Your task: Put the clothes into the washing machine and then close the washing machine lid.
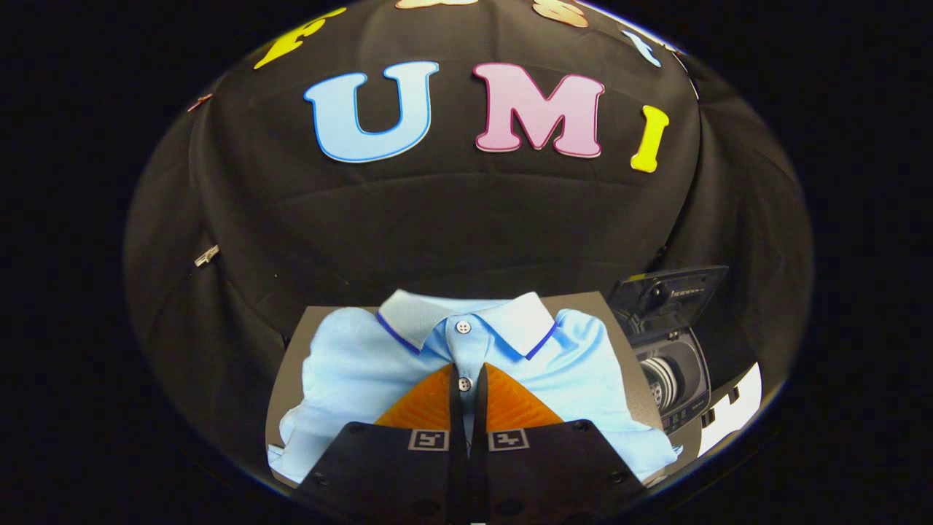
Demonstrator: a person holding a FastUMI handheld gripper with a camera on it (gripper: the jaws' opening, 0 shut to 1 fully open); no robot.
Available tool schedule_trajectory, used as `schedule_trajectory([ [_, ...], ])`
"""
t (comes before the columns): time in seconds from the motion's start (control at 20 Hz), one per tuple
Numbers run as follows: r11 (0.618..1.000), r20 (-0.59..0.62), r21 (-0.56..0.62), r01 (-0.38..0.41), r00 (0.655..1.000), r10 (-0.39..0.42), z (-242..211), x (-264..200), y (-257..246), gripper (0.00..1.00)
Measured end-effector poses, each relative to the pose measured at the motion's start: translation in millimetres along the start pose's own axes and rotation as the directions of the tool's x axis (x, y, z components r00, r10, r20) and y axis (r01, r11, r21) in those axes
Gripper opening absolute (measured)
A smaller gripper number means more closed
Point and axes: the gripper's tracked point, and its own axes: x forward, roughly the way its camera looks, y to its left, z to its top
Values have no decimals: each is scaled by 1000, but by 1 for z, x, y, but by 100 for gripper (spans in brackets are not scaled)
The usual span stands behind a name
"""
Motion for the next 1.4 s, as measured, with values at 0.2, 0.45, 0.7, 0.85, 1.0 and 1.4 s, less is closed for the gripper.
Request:
schedule_trajectory([
  [0.2, 1000, 63, -21, -13, 998, 14, 11, -32, -6, 5],
  [0.45, 997, 128, -30, -77, 989, 80, 30, -58, -16, 5],
  [0.7, 990, 197, -66, -126, 971, 136, 51, -87, -45, 5],
  [0.85, 985, 225, -82, -155, 960, 170, 59, -100, -67, 5],
  [1.0, 981, 242, -95, -171, 952, 190, 68, -111, -90, 5],
  [1.4, 981, 273, -174, -87, 953, 133, 87, -118, -158, 5],
])
